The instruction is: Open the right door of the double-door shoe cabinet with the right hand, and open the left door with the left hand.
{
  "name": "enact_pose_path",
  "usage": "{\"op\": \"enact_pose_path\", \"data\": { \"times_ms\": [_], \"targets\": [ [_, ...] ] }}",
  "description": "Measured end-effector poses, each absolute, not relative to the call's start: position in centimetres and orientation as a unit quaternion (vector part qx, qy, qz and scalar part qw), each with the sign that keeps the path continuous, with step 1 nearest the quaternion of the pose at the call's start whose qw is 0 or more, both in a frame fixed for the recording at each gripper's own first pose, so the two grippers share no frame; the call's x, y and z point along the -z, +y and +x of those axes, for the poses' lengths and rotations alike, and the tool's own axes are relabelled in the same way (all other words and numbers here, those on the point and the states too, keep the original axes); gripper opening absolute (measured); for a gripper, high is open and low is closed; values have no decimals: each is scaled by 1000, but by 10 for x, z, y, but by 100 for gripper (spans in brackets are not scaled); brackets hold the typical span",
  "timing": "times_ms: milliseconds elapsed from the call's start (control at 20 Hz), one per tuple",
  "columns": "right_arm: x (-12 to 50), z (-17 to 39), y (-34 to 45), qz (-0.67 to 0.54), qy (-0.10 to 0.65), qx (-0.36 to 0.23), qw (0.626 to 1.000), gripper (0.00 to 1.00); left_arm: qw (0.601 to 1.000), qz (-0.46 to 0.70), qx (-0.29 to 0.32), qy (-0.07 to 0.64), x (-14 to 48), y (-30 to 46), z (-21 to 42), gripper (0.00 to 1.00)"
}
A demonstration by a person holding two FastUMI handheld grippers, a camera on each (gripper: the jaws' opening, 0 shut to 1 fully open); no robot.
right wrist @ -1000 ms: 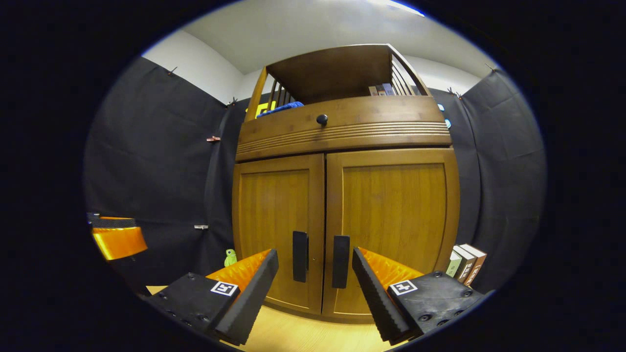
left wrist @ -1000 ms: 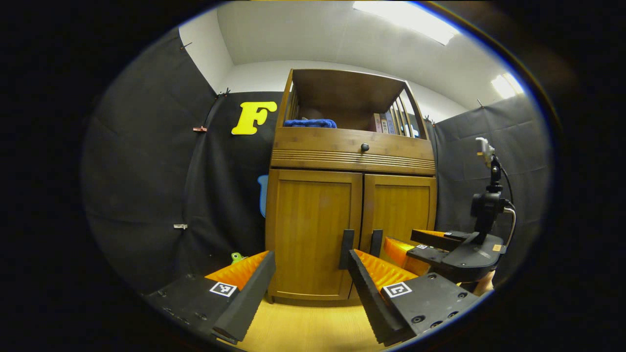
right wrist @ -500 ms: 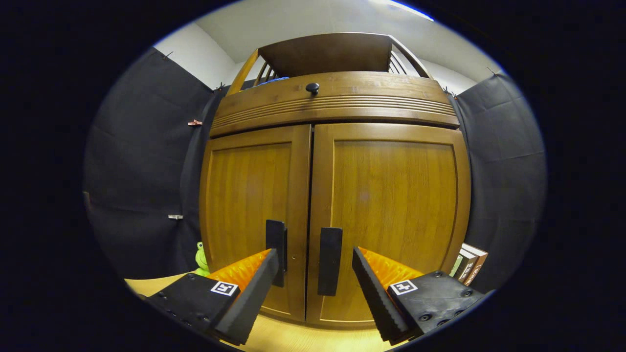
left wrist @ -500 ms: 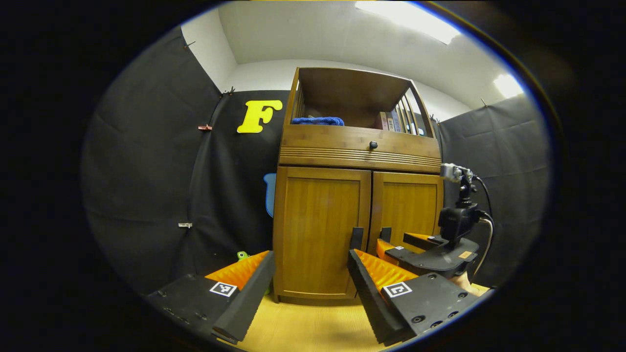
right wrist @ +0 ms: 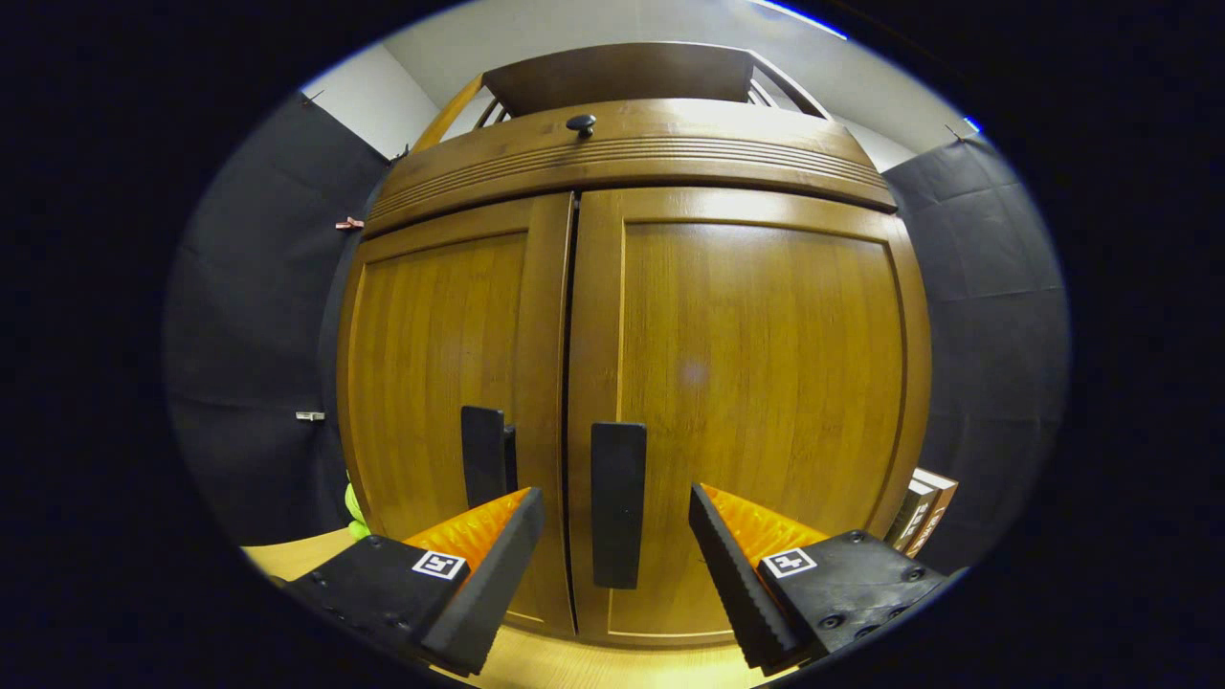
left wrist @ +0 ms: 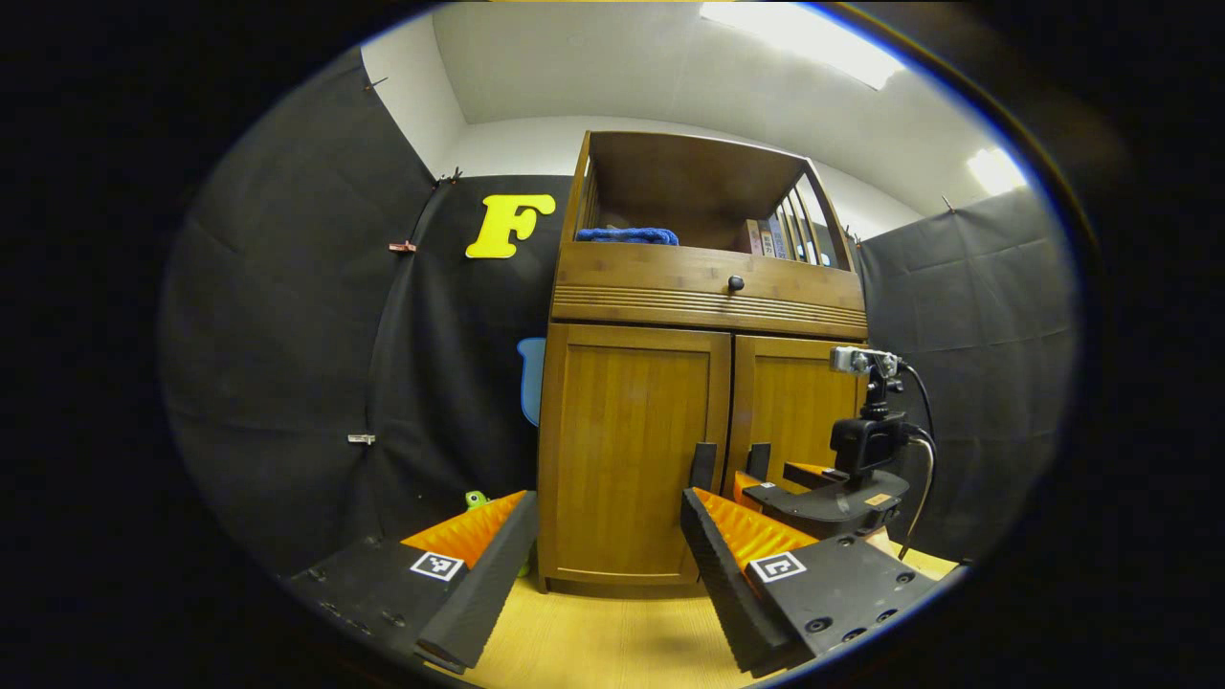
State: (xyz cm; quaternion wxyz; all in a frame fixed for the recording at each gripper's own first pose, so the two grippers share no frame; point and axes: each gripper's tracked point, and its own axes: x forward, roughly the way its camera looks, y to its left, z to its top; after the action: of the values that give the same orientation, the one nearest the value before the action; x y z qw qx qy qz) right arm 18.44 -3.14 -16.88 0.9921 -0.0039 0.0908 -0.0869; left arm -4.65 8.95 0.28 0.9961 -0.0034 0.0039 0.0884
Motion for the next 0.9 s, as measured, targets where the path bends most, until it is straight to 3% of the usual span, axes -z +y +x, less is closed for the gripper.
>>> {"op": "enact_pose_path", "data": {
  "times_ms": [150,300,350,400,450,500,650,700,750,800,900],
  "targets": [
    [179,198,-34,-4,96,94,991,96,995,-4,-96,3,-3,95,-47,93],
    [185,209,-37,-9,93,99,991,89,994,3,-111,4,0,102,-49,93],
    [186,211,-41,-14,89,107,990,94,993,6,-117,7,1,106,-50,93],
    [187,213,-45,-17,87,112,990,84,992,6,-123,10,4,109,-52,93],
    [189,215,-47,-18,88,117,989,84,992,6,-127,13,5,112,-53,93],
    [192,216,-50,-20,91,125,988,77,991,4,-130,13,5,113,-55,93],
    [189,220,-42,-22,81,103,991,31,990,5,-144,8,3,121,-59,93],
    [190,217,-42,-31,88,99,991,36,989,6,-148,8,4,123,-60,93],
    [190,217,-40,-32,90,96,991,24,989,4,-150,9,6,124,-60,88],
    [189,209,-38,-31,98,91,991,29,989,2,-151,10,8,123,-59,93],
    [188,201,-35,-33,104,80,991,29,988,2,-153,11,9,122,-59,93]
  ]
}}
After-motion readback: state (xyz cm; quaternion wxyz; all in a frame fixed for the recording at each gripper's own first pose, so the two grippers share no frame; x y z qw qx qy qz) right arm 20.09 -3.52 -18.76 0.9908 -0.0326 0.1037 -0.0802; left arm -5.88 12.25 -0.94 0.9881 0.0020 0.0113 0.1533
